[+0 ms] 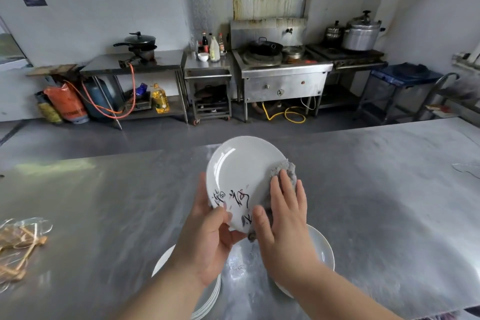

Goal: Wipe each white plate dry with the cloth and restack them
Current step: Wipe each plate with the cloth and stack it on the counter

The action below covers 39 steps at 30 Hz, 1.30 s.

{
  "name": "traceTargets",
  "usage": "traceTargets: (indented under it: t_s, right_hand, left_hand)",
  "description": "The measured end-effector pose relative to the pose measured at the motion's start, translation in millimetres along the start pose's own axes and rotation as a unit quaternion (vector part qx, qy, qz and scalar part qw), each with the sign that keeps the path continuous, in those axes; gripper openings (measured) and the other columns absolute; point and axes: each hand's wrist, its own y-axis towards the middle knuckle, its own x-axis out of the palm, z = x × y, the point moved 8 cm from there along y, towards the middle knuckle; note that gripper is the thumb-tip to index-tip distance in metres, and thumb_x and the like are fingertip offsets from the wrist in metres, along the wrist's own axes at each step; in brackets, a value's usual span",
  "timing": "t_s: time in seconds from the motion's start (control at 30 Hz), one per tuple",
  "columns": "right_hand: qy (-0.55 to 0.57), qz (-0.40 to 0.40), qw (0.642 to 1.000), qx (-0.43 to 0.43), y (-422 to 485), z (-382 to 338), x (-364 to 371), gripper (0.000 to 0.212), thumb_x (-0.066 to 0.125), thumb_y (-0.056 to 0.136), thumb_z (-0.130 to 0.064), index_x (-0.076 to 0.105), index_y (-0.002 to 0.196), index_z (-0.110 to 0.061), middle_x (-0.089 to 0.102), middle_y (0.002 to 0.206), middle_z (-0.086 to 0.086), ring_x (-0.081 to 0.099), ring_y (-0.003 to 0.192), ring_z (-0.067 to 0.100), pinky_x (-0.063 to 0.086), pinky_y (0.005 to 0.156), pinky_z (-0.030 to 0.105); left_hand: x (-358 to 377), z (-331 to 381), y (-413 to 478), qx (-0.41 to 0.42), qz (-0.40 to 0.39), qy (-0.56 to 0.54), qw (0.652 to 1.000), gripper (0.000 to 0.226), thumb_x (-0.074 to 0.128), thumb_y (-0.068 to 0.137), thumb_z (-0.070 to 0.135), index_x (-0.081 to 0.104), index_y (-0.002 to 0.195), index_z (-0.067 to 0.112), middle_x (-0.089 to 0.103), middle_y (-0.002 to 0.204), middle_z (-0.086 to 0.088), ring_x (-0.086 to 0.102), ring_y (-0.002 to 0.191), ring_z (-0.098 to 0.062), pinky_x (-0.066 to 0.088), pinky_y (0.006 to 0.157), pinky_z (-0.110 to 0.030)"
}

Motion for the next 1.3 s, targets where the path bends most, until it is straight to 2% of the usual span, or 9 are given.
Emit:
traceTargets:
  t_s: [0.17,0.3,0.5,0.63,0.87,0.97,1.1,1.2,1.3]
  right_hand:
    - [0.039,-0.009,0.992,-0.123,41,-13,-43,0.078,0.038,0.102,-0.063,0.043,0.157,-0.009,0.033,0.167,-0.007,0.021,0.157,0.01,0.025,0.127,0.037]
    - [-0.044,-0.137,0.966,-0.217,56,-31,-49,0.088,0.033,0.098,-0.075,0.04,0.159,-0.012,0.028,0.17,-0.007,0.016,0.159,0.015,0.023,0.128,0.038]
    - [-0.139,-0.13,0.97,-0.154,22,-36,-21,0.102,0.004,0.094,-0.082,0.012,0.166,-0.011,-0.002,0.175,-0.002,-0.022,0.159,0.018,0.001,0.131,0.038]
    - [-0.183,-0.147,0.957,-0.171,-4,-40,7,0.101,0.006,0.096,-0.082,0.005,0.167,-0.01,-0.007,0.174,0.004,-0.019,0.159,0.021,-0.005,0.129,0.047]
    - [-0.163,-0.137,0.975,-0.072,42,-25,-21,0.098,0.002,0.09,-0.075,-0.009,0.165,-0.014,-0.021,0.172,-0.001,-0.027,0.156,0.02,-0.006,0.129,0.039]
    - [-0.08,-0.132,0.987,-0.048,-4,-39,5,0.1,-0.001,0.09,-0.082,-0.015,0.162,-0.014,-0.023,0.171,-0.002,-0.034,0.154,0.014,-0.009,0.129,0.035]
    - [-0.063,-0.175,0.98,-0.063,-25,-53,31,0.104,-0.017,0.079,-0.089,-0.023,0.157,-0.021,-0.031,0.168,-0.006,-0.039,0.15,0.008,-0.019,0.126,0.035]
    - [-0.124,-0.169,0.974,-0.082,5,-44,14,0.108,-0.022,0.079,-0.082,-0.011,0.165,-0.017,-0.024,0.17,-0.004,-0.032,0.154,0.016,-0.016,0.127,0.044]
    - [-0.12,-0.159,0.98,-0.014,26,-18,-3,0.1,-0.014,0.084,-0.073,-0.01,0.166,-0.017,-0.024,0.171,-0.004,-0.028,0.156,0.023,-0.012,0.128,0.048]
  left_hand:
    - [5,15,-3,-0.091,-0.043,-0.06,0.993,0.08,0.081,0.065,0.016,0.062,0.143,0.008,0.062,0.142,-0.029,0.064,0.127,-0.048,0.059,0.089,-0.059]
    - [-13,27,-2,-0.165,-0.036,-0.021,0.985,0.057,0.06,0.08,0.027,0.072,0.133,0.011,0.067,0.137,-0.026,0.067,0.122,-0.048,0.056,0.09,-0.069]
    - [-18,27,8,-0.067,0.036,-0.057,0.995,0.056,0.055,0.076,0.011,0.069,0.13,0.008,0.073,0.126,-0.025,0.076,0.105,-0.041,0.064,0.07,-0.054]
    - [-13,11,4,-0.038,0.04,-0.043,0.998,0.059,0.053,0.079,0.003,0.066,0.137,0.007,0.071,0.13,-0.025,0.073,0.113,-0.039,0.063,0.078,-0.051]
    - [4,14,5,0.031,-0.032,-0.077,0.996,0.066,0.054,0.084,0.002,0.053,0.15,0.012,0.065,0.139,-0.026,0.069,0.119,-0.046,0.06,0.081,-0.058]
    - [0,7,7,0.034,0.036,-0.022,0.999,0.053,0.065,0.073,0.013,0.069,0.126,0.021,0.075,0.116,-0.02,0.077,0.088,-0.038,0.06,0.06,-0.043]
    - [5,-13,5,0.031,0.057,-0.008,0.998,0.02,0.065,0.074,0.019,0.072,0.091,0.015,0.078,0.097,-0.017,0.077,0.096,-0.033,0.062,0.079,-0.04]
    - [0,-8,9,0.002,0.081,-0.012,0.997,0.04,0.062,0.074,0.012,0.071,0.112,0.019,0.08,0.102,-0.013,0.079,0.085,-0.029,0.06,0.059,-0.036]
    - [7,6,11,0.022,0.052,-0.055,0.997,0.058,0.055,0.08,0.005,0.062,0.137,0.016,0.073,0.124,-0.023,0.076,0.099,-0.04,0.059,0.062,-0.043]
